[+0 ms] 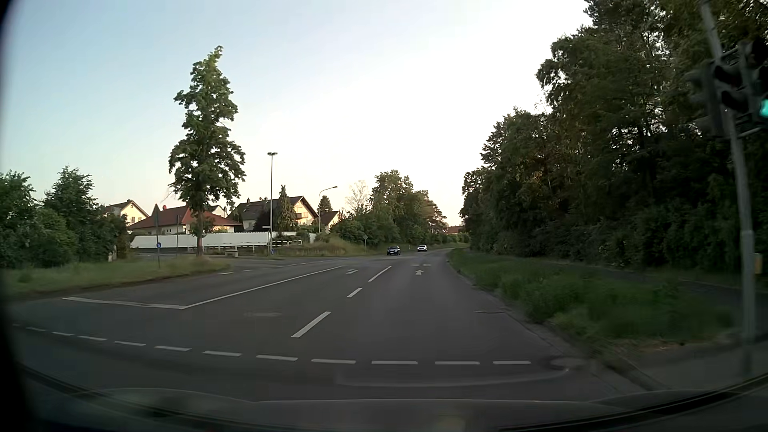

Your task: Follow the waypoints while adhering to traffic rules and regulations

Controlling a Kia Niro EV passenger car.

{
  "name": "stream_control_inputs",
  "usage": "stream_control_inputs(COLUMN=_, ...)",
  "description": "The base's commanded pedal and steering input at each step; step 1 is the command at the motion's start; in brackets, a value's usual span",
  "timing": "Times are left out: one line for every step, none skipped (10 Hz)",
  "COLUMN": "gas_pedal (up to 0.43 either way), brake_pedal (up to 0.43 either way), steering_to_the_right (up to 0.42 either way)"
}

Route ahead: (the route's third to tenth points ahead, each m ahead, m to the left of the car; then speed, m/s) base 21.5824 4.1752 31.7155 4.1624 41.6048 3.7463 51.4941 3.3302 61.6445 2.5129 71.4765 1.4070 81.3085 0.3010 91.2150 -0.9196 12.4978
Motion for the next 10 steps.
stream_control_inputs(gas_pedal=0.02, brake_pedal=0.03, steering_to_the_right=0.006)
stream_control_inputs(gas_pedal=0.02, brake_pedal=0.03, steering_to_the_right=0.006)
stream_control_inputs(gas_pedal=0.02, brake_pedal=0.03, steering_to_the_right=0.006)
stream_control_inputs(gas_pedal=0.02, brake_pedal=0.03, steering_to_the_right=0.006)
stream_control_inputs(gas_pedal=0.02, brake_pedal=0.024, steering_to_the_right=0.006)
stream_control_inputs(gas_pedal=0.02, brake_pedal=0.03, steering_to_the_right=0.006)
stream_control_inputs(gas_pedal=0.02, brake_pedal=0.03, steering_to_the_right=0.006)
stream_control_inputs(gas_pedal=0.02, brake_pedal=0.03, steering_to_the_right=0.006)
stream_control_inputs(gas_pedal=0.028, brake_pedal=0.03, steering_to_the_right=0.006)
stream_control_inputs(gas_pedal=0.028, brake_pedal=0.03, steering_to_the_right=0.006)
